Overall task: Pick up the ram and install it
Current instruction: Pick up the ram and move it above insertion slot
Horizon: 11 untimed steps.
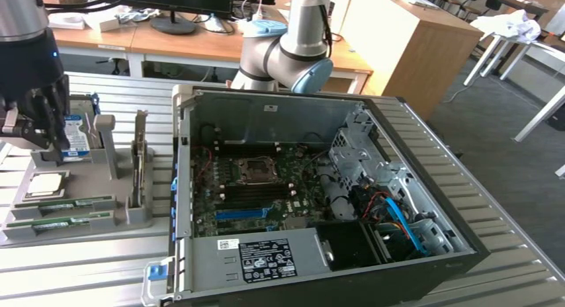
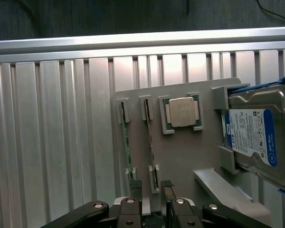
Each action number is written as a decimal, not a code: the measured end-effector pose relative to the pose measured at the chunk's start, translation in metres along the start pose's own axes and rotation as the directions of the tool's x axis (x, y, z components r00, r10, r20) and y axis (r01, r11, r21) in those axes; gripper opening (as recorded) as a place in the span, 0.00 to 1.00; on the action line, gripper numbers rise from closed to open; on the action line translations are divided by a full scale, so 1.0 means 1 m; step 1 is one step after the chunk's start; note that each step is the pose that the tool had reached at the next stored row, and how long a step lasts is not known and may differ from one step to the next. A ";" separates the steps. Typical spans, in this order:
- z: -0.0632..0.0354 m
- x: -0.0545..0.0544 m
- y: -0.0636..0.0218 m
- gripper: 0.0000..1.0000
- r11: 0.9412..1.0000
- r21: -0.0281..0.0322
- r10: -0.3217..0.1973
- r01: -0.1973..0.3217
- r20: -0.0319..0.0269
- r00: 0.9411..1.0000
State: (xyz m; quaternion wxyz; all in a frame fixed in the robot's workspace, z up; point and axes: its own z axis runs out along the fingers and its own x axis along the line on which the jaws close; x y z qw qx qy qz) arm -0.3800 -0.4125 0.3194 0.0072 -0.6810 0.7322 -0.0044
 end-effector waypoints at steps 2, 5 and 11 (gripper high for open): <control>0.0018 0.000 0.0000 0.30 1.000 0.000 0.000 0.000 0.000 1.000; 0.0045 0.000 0.0001 0.30 1.000 0.000 0.000 0.000 0.000 1.000; 0.0208 0.000 0.0003 0.30 1.000 0.000 0.000 0.000 0.000 1.000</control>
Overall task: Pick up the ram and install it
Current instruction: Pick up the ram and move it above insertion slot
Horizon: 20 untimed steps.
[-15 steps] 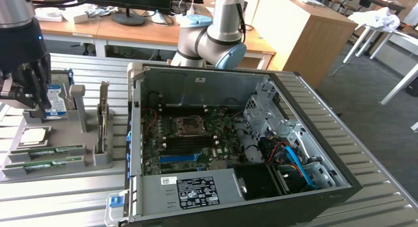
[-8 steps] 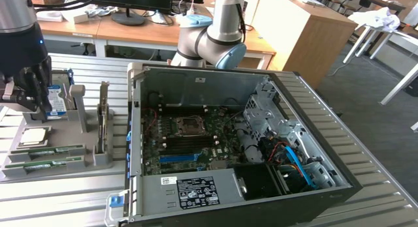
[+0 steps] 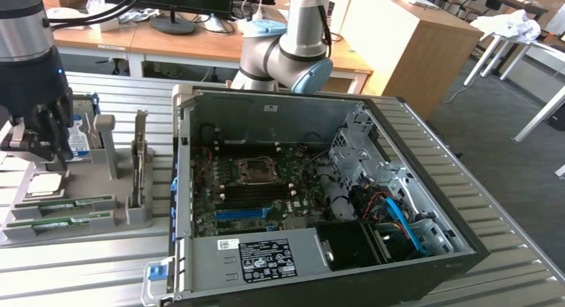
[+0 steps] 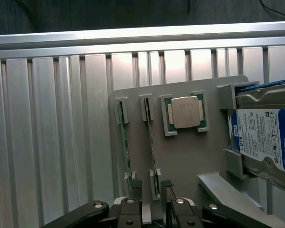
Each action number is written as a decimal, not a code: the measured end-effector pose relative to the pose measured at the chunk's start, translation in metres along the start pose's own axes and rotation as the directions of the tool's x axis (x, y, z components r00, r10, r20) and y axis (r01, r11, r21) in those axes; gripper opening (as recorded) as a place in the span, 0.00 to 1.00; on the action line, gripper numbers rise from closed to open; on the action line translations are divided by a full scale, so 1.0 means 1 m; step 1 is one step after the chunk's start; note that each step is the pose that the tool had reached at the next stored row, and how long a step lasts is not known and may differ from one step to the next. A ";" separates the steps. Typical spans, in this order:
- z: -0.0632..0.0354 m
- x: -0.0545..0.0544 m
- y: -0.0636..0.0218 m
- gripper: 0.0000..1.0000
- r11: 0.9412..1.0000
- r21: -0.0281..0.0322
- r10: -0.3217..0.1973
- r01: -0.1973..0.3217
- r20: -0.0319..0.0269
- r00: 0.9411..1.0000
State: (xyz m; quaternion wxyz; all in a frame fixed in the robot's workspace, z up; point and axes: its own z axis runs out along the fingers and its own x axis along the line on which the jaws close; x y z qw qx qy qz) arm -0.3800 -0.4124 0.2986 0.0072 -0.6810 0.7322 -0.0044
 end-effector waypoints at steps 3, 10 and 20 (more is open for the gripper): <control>0.0025 0.000 0.0000 0.30 1.000 0.000 0.000 0.000 0.000 1.000; 0.0088 0.000 0.0001 0.30 1.000 0.000 0.000 0.000 0.000 1.000; 0.0189 0.000 0.0003 0.30 1.000 0.000 0.000 0.000 0.000 1.000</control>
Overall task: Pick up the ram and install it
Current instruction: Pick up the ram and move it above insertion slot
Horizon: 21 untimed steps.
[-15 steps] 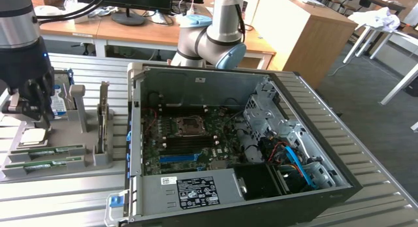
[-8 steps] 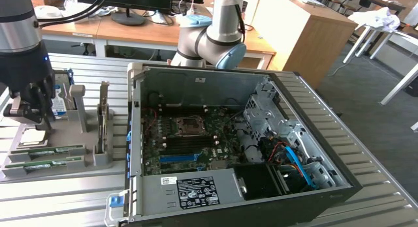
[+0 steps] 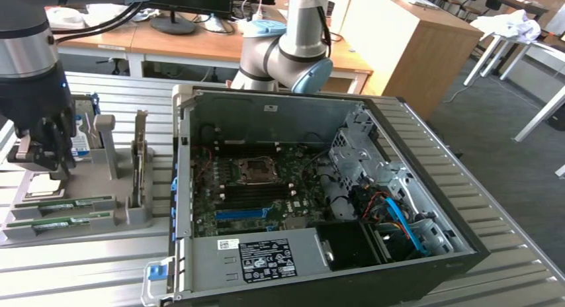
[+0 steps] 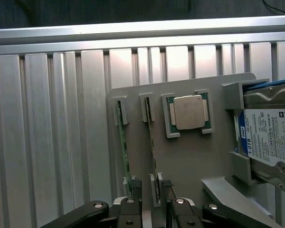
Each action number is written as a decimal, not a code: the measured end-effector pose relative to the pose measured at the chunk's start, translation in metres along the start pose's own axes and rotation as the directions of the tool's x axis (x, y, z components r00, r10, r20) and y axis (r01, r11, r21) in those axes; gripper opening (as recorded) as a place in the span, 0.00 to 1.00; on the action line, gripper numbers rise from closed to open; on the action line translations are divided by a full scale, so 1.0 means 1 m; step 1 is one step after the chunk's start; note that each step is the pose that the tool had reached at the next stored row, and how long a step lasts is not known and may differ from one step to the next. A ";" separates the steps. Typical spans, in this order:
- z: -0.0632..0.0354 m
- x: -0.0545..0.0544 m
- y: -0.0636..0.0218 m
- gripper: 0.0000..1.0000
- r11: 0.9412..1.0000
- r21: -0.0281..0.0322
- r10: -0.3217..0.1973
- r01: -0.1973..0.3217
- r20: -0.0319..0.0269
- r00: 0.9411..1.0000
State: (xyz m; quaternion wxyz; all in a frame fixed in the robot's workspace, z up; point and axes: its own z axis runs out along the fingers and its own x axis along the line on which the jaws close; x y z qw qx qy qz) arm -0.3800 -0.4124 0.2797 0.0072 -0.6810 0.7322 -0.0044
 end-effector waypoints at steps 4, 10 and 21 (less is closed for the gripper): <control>0.0047 0.000 0.0001 0.30 1.000 0.000 0.000 0.000 0.000 1.000; 0.0119 0.000 0.0002 0.30 1.000 0.000 0.000 0.000 0.000 1.000; 0.0226 0.000 0.0004 0.30 1.000 0.000 0.000 0.000 0.000 1.000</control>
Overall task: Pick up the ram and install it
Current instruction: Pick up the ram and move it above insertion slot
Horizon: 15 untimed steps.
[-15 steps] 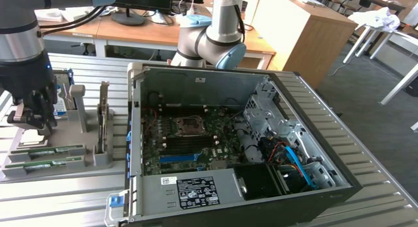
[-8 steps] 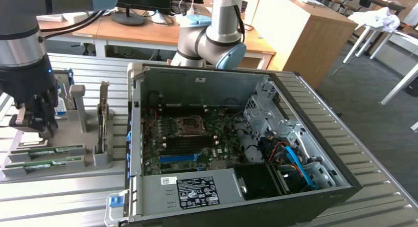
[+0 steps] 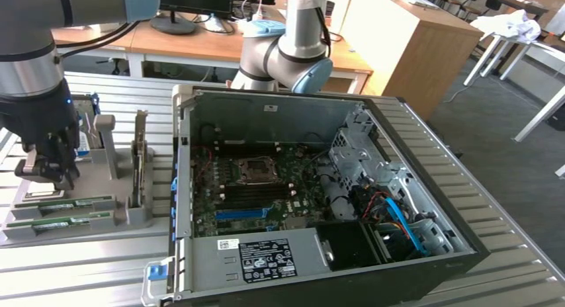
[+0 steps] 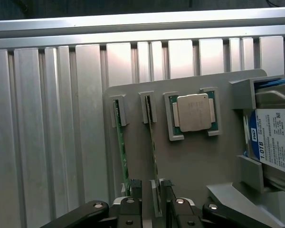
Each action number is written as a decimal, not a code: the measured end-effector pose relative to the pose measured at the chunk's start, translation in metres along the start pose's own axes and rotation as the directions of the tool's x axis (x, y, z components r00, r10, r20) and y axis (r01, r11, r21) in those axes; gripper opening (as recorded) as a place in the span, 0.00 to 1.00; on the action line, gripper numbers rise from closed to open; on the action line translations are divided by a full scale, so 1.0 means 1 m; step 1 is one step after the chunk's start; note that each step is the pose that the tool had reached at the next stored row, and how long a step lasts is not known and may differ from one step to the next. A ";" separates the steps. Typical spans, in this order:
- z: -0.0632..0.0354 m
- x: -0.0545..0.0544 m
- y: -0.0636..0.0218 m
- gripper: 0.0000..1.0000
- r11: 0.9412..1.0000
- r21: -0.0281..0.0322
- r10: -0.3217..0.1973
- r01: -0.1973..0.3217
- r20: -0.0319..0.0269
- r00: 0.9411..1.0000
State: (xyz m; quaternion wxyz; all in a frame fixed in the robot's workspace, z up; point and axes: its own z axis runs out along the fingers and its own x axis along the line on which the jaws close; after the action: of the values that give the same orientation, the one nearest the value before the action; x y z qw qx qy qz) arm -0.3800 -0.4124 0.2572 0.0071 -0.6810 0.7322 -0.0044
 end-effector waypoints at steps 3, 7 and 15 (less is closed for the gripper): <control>0.0000 0.000 0.0000 0.30 1.000 0.000 0.000 0.000 0.000 1.000; 0.0004 0.001 -0.0001 0.30 1.000 0.000 0.000 0.000 0.000 1.000; 0.0001 0.009 -0.0006 0.30 1.000 0.000 0.000 0.000 0.000 1.000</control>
State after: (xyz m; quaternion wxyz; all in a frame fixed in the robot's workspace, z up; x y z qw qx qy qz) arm -0.3800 -0.4210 0.2570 0.0072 -0.6810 0.7322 -0.0044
